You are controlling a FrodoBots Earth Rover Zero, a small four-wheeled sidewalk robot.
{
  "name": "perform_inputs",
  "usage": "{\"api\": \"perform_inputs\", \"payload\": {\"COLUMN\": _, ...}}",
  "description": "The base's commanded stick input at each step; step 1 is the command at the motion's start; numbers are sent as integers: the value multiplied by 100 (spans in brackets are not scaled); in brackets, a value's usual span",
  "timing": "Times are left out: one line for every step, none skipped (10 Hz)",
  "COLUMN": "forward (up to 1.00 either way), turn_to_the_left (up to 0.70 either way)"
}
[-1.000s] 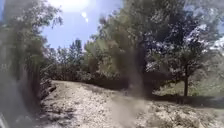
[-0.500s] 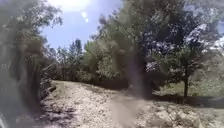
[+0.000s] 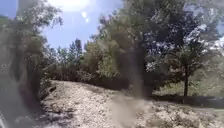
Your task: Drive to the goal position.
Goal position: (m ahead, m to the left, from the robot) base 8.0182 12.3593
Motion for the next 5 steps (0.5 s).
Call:
{"api": "perform_inputs", "payload": {"forward": 4, "turn_to_the_left": 4}}
{"api": "perform_inputs", "payload": {"forward": 4, "turn_to_the_left": 4}}
{"api": "perform_inputs", "payload": {"forward": 4, "turn_to_the_left": 4}}
{"api": "perform_inputs", "payload": {"forward": 4, "turn_to_the_left": 4}}
{"api": "perform_inputs", "payload": {"forward": 4, "turn_to_the_left": 4}}
